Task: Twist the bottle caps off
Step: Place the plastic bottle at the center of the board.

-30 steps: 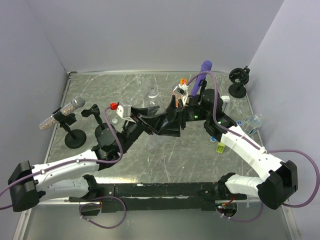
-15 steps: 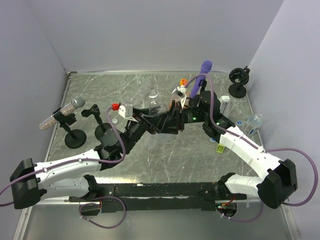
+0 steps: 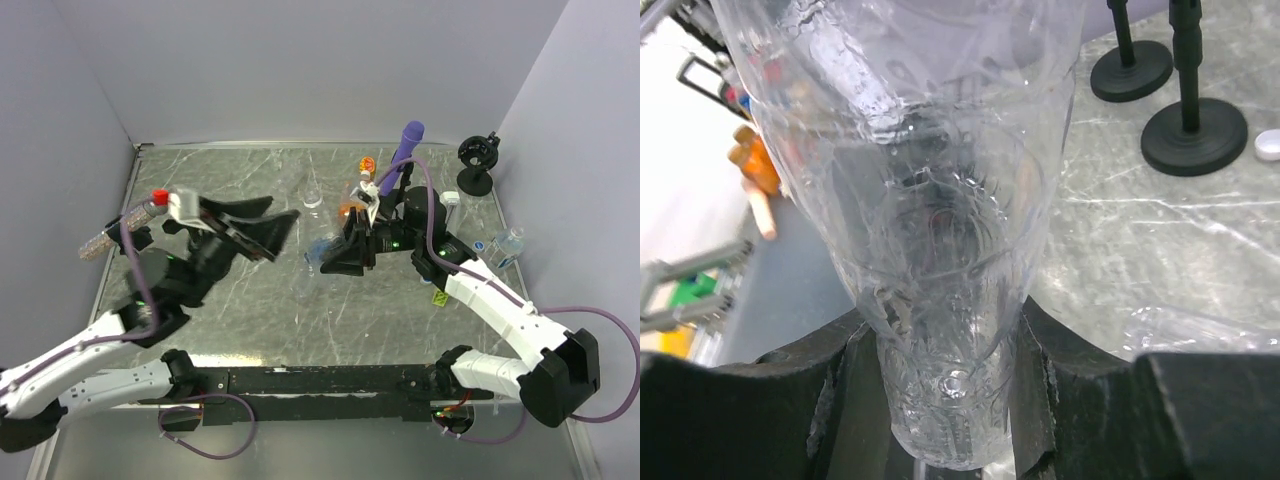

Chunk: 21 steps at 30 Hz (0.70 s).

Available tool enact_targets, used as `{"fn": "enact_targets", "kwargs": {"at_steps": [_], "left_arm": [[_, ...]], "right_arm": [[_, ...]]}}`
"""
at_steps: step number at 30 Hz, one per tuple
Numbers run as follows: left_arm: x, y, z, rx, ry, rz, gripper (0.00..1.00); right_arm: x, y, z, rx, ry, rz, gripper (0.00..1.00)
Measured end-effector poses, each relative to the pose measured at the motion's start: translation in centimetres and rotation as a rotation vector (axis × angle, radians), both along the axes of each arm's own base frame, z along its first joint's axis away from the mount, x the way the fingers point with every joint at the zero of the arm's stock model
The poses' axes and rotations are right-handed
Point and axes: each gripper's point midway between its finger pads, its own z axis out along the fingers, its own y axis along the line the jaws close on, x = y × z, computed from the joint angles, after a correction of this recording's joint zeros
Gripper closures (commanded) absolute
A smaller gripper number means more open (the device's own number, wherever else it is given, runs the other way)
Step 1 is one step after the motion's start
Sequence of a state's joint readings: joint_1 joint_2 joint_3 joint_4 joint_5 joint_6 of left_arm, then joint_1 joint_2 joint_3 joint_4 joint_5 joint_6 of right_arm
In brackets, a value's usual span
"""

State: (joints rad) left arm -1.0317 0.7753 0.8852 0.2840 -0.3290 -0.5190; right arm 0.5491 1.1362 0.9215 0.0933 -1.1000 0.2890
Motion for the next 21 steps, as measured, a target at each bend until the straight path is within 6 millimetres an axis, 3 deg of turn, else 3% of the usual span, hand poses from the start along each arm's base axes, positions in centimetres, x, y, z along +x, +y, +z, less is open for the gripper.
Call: {"fn": "enact_targets", "kwargs": {"at_steps": [4, 8, 12, 16, 19, 21], "left_arm": [[-0.7, 1.7, 3.6, 0.024, 0.015, -0.024, 0.03], [-1.3, 0.7, 4.9, 0.096, 0.052, -0.095, 0.09], [-1.3, -1.6, 2.8, 0.214, 0.115, -0.172, 0.17], [-0.6, -4.4, -0.6, 0.340, 0.195, -0.238, 0.26], [0.1, -5.7, -3.2, 0.425, 0.251, -0.254, 0.38], [0.5, -6.1, -4.3, 0.466, 0.275, -0.252, 0.39]], "right_arm": [[-0.5, -0.3, 0.1, 0.002, -0.064, 0.018, 0.65], [-0.9, -0.4, -0.4, -0.008, -0.088, 0.040, 0.65], [-1.1, -0.5, -0.7, -0.016, -0.100, 0.056, 0.65], [-1.3, -0.5, -0.9, -0.020, -0.102, 0.068, 0.65], [-1.4, -0.6, -1.0, -0.021, -0.104, 0.072, 0.65], [-1.5, -0.6, -1.0, -0.022, -0.103, 0.077, 0.65]]}}
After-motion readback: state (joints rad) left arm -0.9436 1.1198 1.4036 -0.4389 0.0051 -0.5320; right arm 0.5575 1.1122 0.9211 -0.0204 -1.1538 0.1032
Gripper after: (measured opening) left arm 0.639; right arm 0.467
